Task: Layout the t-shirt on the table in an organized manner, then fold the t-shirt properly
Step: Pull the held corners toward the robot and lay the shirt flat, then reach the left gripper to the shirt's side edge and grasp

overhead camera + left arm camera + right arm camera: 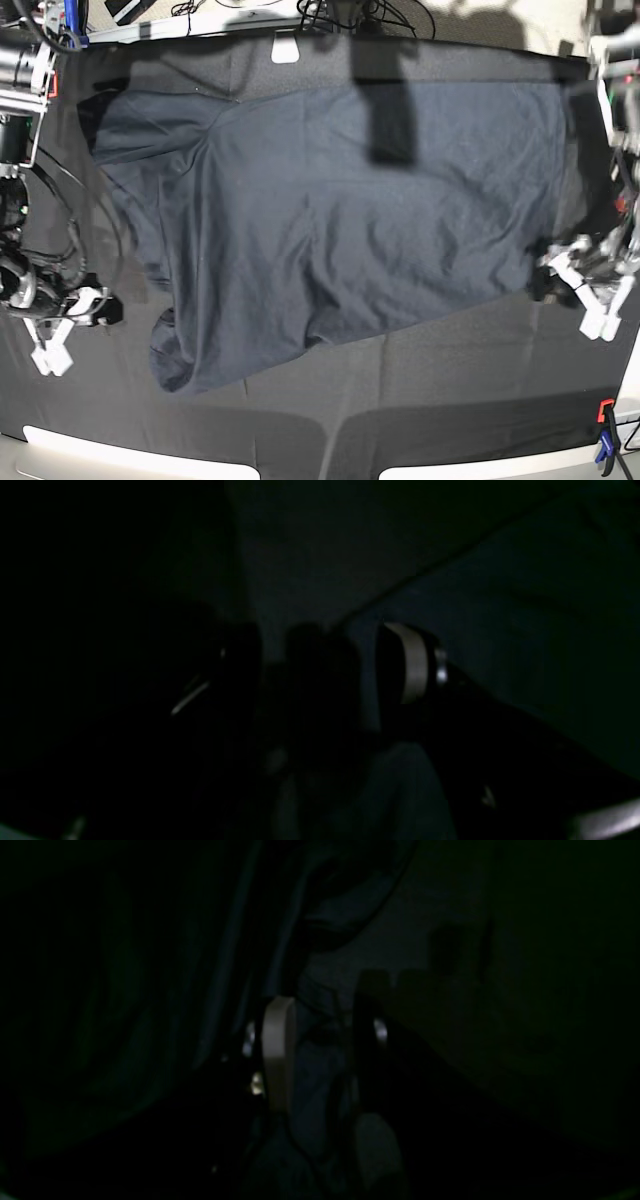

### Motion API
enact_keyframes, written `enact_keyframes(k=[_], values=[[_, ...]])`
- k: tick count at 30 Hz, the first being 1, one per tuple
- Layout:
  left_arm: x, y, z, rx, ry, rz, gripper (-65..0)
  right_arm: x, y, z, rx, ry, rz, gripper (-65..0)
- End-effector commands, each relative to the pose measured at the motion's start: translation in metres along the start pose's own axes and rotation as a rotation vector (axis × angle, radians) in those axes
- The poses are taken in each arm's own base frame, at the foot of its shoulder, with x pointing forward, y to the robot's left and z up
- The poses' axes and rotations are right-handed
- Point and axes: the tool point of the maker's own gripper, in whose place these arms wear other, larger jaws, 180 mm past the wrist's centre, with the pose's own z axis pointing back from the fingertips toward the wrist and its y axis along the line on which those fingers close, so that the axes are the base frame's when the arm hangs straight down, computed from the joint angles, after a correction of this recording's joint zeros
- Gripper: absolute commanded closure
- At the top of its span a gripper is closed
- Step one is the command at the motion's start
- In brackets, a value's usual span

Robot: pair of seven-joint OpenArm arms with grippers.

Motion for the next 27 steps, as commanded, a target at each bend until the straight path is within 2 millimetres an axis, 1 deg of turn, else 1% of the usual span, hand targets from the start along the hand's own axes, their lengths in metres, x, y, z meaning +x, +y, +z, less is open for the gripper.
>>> enact_keyframes(k=[1, 5, 8, 10, 11, 12, 13, 14, 15, 18, 21, 24, 25, 27], values=[[0.020, 0.006, 0.003, -0.010, -0.045, 0.025, -33.9, 0.024, -0.007, 0.014, -0.017, -0.066, 0.016, -19.3], [0.003, -0.005, -0.011, -0.103, 0.038, 0.105, -33.9, 0.024, -0.008, 0.014, -0.018, -0.067, 0.015, -19.3], [-0.003, -0.019, -0.021, -0.156, 0.053, 0.148, -33.8, 0.024, -0.008, 0.014, -0.018, -0.068, 0.015, -19.3], [-0.006, -0.027, -0.027, -0.173, 0.056, 0.159, -31.7, 0.024, -0.008, 0.014, -0.018, -0.066, 0.015, -19.3], [-0.006, -0.031, -0.029, -0.181, 0.056, 0.162, -29.5, 0.024, -0.008, 0.014, -0.018, -0.065, 0.015, -19.3], [-0.007, -0.034, -0.030, -0.187, 0.059, 0.164, -25.0, 0.024, -0.008, 0.014, -0.018, -0.064, 0.015, -19.3], [-0.006, -0.036, -0.030, -0.194, 0.057, 0.168, -17.7, 0.024, -0.008, 0.014, -0.018, -0.064, 0.015, -19.3], [-0.005, -0.038, -0.030, -0.206, 0.050, 0.182, -8.2, 0.024, -0.008, 0.014, -0.018, -0.064, 0.015, -19.3], [-0.002, -0.041, -0.028, -0.227, 0.041, 0.206, 0.0, 0.023, -0.008, 0.014, -0.018, -0.063, 0.015, -19.3], [0.013, -0.052, -0.015, -0.336, 0.002, 0.305, 0.0, 0.023, -0.008, 0.014, -0.018, -0.064, 0.015, -19.3], [0.021, -0.070, 0.008, -0.486, 0.007, 0.362, 0.0, 0.024, -0.008, 0.014, -0.018, -0.064, 0.015, -19.3], [0.014, -0.099, 0.038, -0.660, 0.052, 0.355, 0.0, 0.024, -0.008, 0.014, -0.018, -0.064, 0.015, -19.3], [0.013, -0.106, 0.046, -0.694, 0.038, 0.351, 0.0, 0.024, -0.007, 0.014, -0.017, -0.064, 0.015, -19.3], [-0.002, -0.116, 0.053, -0.700, 0.056, 0.319, 0.0, 0.023, -0.008, 0.014, -0.018, -0.064, 0.015, -19.3]])
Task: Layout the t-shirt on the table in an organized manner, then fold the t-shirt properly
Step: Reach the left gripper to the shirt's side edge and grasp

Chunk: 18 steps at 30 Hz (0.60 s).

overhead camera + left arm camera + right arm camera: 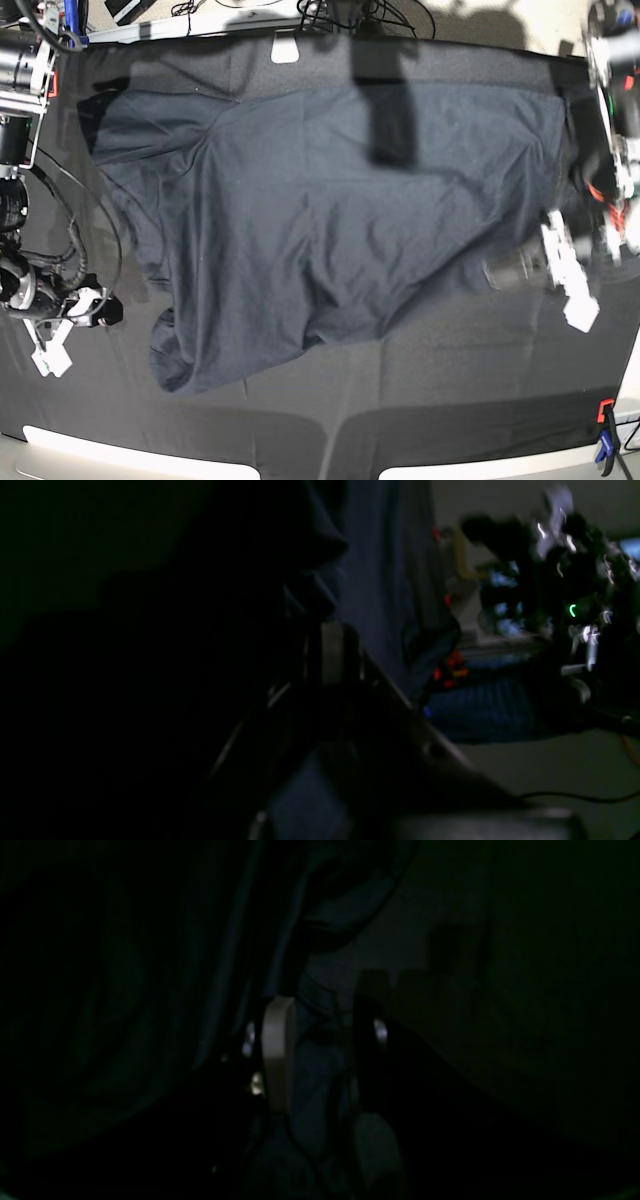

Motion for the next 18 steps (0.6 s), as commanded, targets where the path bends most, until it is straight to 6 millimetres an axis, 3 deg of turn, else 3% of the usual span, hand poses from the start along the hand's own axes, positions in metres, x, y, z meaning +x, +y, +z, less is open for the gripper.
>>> enact_keyframes(k=[1, 7, 12, 13, 16, 18], values=[[0.007, -0.013, 0.004, -0.020, -0.015, -0.057, 0.0, 0.023, -0.005, 0.012, -0.011, -0.065, 0.014, -19.3], [-0.059, -0.045, -0.008, -0.070, 0.055, -0.081, 0.0, 0.022, -0.005, 0.012, -0.011, -0.059, 0.015, -19.3], [-0.079, -0.055, -0.006, -0.075, 0.082, -0.090, 0.0, 0.019, -0.010, 0.012, -0.036, -0.042, 0.026, -19.3], [-0.082, -0.056, -0.005, -0.074, 0.086, -0.089, -2.6, 0.018, -0.011, 0.012, -0.043, -0.038, 0.029, -19.3], [-0.087, -0.056, -0.003, -0.071, 0.094, -0.086, -19.6, 0.017, -0.013, 0.012, -0.053, -0.032, 0.033, -19.3], [-0.086, -0.054, 0.000, -0.063, 0.099, -0.091, -25.6, 0.017, -0.013, 0.012, -0.051, -0.033, 0.033, -19.3]])
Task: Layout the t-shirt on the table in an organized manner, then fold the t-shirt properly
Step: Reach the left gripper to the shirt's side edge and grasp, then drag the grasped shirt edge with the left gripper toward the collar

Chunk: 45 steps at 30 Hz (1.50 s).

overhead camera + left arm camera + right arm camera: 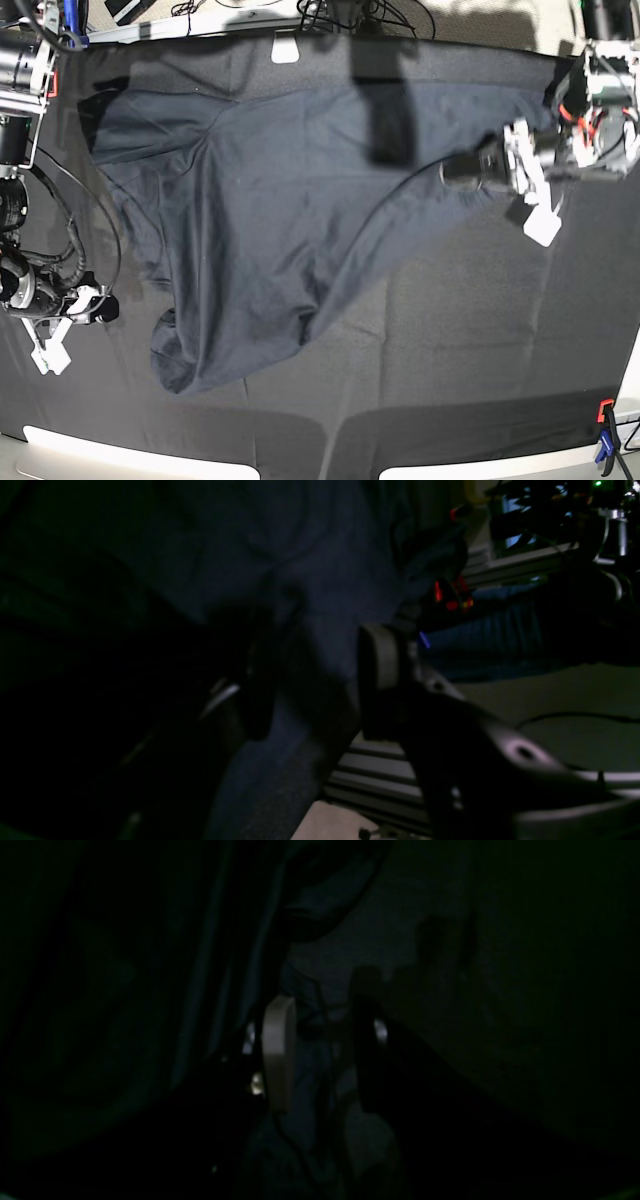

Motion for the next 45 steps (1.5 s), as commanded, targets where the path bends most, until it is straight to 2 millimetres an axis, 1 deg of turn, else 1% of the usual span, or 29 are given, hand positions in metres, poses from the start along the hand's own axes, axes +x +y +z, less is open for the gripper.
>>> enact_keyframes(k=[1, 8, 9, 10, 13, 15, 18, 21, 22, 24, 28, 30, 31, 32, 33, 34, 36, 38, 41, 44, 45], values=[[0.018, -0.003, 0.009, -0.001, -0.028, -0.051, -25.8, 0.021, -0.007, 0.012, -0.018, -0.057, 0.018, -19.3], [0.050, 0.009, 0.042, 0.088, -0.005, -0.149, -25.8, 0.022, -0.006, 0.012, -0.015, -0.059, 0.016, -19.3], [0.055, 0.009, 0.044, 0.094, -0.007, -0.160, -25.8, 0.022, -0.006, 0.012, -0.015, -0.059, 0.016, -19.3], [0.065, 0.008, 0.044, 0.092, -0.040, -0.172, -25.8, 0.021, -0.006, 0.012, -0.015, -0.059, 0.016, -19.3], [0.068, 0.038, 0.040, 0.268, -0.028, -0.225, -25.8, 0.022, -0.006, 0.012, -0.015, -0.059, 0.016, -19.3], [0.071, 0.049, 0.035, 0.333, -0.056, -0.252, -25.8, 0.022, -0.004, 0.011, -0.010, -0.060, 0.014, -19.3], [0.075, 0.062, 0.026, 0.421, -0.086, -0.298, -25.8, 0.022, 0.005, 0.004, 0.014, -0.065, 0.008, -19.3], [0.070, 0.086, 0.024, 0.569, -0.057, -0.306, -25.8, 0.022, 0.017, -0.004, 0.043, -0.070, 0.000, -19.3], [0.066, 0.091, 0.023, 0.600, -0.034, -0.309, -25.8, 0.022, 0.020, -0.006, 0.051, -0.072, -0.003, -19.3], [0.059, 0.093, 0.017, 0.613, -0.007, -0.307, -25.8, 0.022, 0.026, -0.009, 0.062, -0.074, -0.006, -19.3], [0.055, 0.086, 0.004, 0.575, -0.009, -0.281, -25.8, 0.022, 0.029, -0.011, 0.071, -0.075, -0.008, -19.3], [0.051, 0.084, 0.000, 0.555, 0.003, -0.265, -23.6, 0.021, 0.029, -0.011, 0.070, -0.071, -0.007, -19.3], [0.049, 0.081, -0.002, 0.537, 0.011, -0.259, -19.1, 0.021, 0.029, -0.011, 0.070, -0.070, -0.007, -19.3], [0.047, 0.077, -0.004, 0.511, 0.021, -0.259, -12.2, 0.021, 0.029, -0.011, 0.070, -0.068, -0.007, -19.3], [0.044, 0.073, -0.006, 0.484, 0.033, -0.257, -3.6, 0.021, 0.029, -0.011, 0.070, -0.068, -0.007, -19.3], [0.042, 0.069, -0.008, 0.454, 0.039, -0.256, 0.0, 0.021, 0.029, -0.011, 0.070, -0.068, -0.007, -19.3], [0.047, 0.058, -0.010, 0.391, 0.010, -0.247, 0.0, 0.021, 0.029, -0.011, 0.070, -0.068, -0.007, -19.3], [0.057, 0.043, -0.006, 0.317, -0.036, -0.238, 0.0, 0.021, 0.029, -0.011, 0.070, -0.067, -0.007, -19.3], [0.072, 0.010, 0.003, 0.172, -0.088, -0.241, 0.0, 0.020, 0.029, -0.011, 0.070, -0.063, -0.006, -19.3], [0.071, -0.030, 0.004, 0.003, -0.069, -0.258, 0.0, 0.020, 0.029, -0.011, 0.071, -0.061, -0.006, -19.3], [0.075, -0.042, 0.003, -0.042, -0.094, -0.263, 0.0, 0.020, 0.029, -0.011, 0.071, -0.061, -0.006, -19.3]])
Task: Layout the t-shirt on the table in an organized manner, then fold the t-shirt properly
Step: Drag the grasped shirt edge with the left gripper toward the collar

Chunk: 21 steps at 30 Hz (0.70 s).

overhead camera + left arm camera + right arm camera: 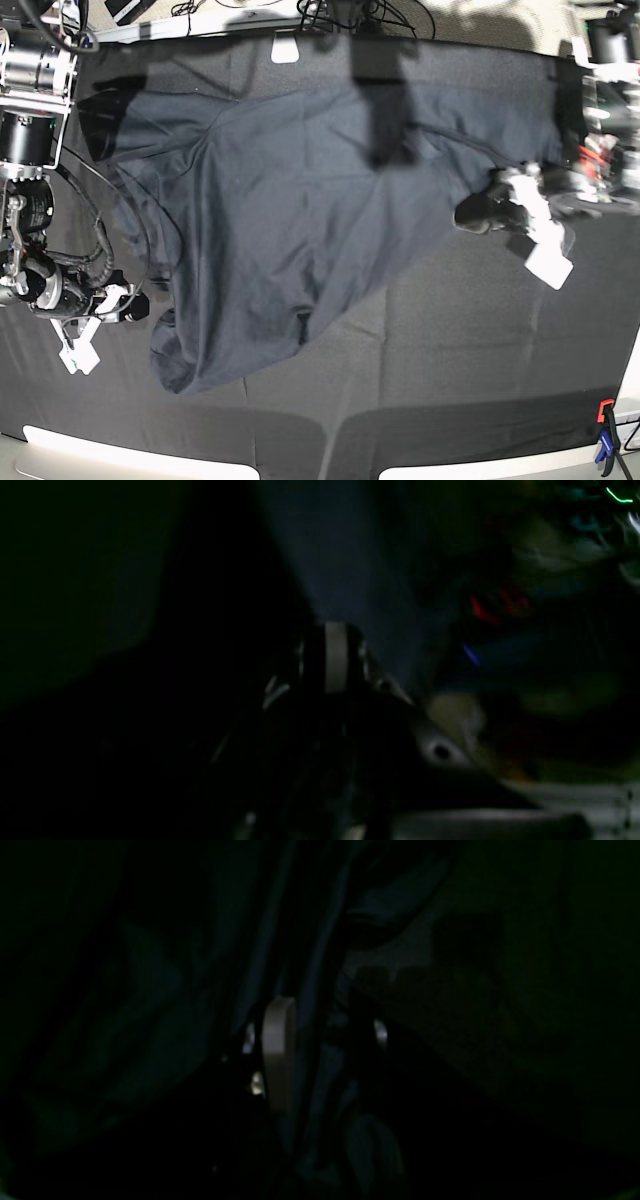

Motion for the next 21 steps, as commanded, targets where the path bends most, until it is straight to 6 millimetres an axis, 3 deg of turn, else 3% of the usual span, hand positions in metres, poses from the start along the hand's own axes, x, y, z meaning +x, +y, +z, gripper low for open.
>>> enact_keyframes(k=[1, 6, 12, 15, 18, 21], values=[[0.013, -0.009, 0.001, -0.027, -0.038, -0.037, 0.0, 0.022, -0.004, 0.011, -0.007, -0.060, 0.017, -19.3], [-0.031, -0.027, -0.018, -0.095, 0.060, 0.027, 0.0, 0.020, -0.004, 0.011, -0.006, -0.051, 0.017, -19.3], [-0.092, -0.074, -0.055, -0.267, 0.254, 0.071, 0.0, 0.020, -0.004, 0.011, -0.006, -0.050, 0.017, -19.3], [-0.113, -0.097, -0.068, -0.348, 0.336, 0.070, -10.8, 0.020, -0.004, 0.011, -0.006, -0.050, 0.017, -19.3], [-0.120, -0.109, -0.075, -0.395, 0.382, 0.051, -14.7, 0.020, -0.004, 0.011, -0.006, -0.049, 0.017, -19.3], [-0.110, -0.107, -0.077, -0.394, 0.380, 0.019, -14.7, 0.020, -0.004, 0.011, -0.006, -0.048, 0.017, -19.3]])
